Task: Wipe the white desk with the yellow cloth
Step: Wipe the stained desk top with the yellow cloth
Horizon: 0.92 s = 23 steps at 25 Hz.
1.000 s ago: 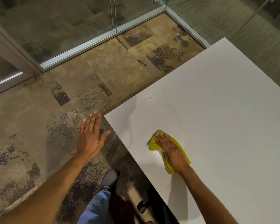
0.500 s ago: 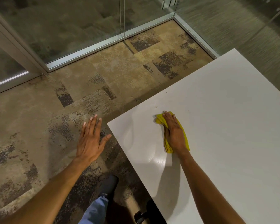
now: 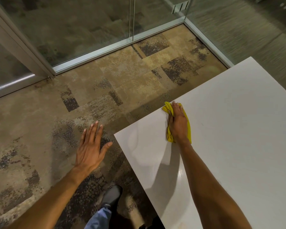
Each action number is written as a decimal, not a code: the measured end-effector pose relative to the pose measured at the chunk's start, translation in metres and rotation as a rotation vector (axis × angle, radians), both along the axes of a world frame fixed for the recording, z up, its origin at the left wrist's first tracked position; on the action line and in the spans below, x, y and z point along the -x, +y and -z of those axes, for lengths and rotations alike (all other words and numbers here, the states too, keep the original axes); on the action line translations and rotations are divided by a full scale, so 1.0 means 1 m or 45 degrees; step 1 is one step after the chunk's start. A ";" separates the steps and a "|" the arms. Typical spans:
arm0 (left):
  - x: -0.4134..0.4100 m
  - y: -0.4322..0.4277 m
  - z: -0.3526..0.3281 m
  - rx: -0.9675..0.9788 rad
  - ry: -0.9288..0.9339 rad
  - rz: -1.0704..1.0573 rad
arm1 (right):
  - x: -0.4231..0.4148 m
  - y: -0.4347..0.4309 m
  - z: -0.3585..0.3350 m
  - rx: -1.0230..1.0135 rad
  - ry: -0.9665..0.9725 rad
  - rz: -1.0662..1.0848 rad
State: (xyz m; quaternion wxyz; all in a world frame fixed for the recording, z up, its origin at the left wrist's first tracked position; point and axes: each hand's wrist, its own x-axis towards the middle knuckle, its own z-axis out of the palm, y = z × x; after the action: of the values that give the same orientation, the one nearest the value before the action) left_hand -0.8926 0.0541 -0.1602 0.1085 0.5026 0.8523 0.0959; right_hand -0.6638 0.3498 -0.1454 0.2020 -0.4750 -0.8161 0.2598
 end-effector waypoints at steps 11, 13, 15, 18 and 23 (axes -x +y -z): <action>0.002 0.000 0.009 0.009 -0.029 -0.003 | 0.040 -0.011 -0.002 0.021 0.039 -0.155; 0.002 -0.001 0.011 0.014 -0.037 -0.005 | 0.051 -0.019 -0.001 0.059 0.021 -0.190; 0.003 -0.002 0.012 0.014 -0.056 -0.011 | 0.063 -0.031 -0.001 0.087 0.002 -0.238; 0.006 -0.004 0.015 -0.003 -0.076 -0.029 | 0.084 -0.055 -0.004 0.141 -0.037 -0.350; 0.022 -0.008 0.017 -0.024 -0.102 -0.083 | 0.116 -0.104 -0.002 0.168 -0.115 -0.467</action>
State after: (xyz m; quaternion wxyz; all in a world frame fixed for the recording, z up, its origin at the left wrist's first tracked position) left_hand -0.9141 0.0457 -0.1772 0.1347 0.4713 0.8622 0.1277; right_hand -0.7798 0.2458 -0.1438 0.0830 -0.3417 -0.8785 0.3235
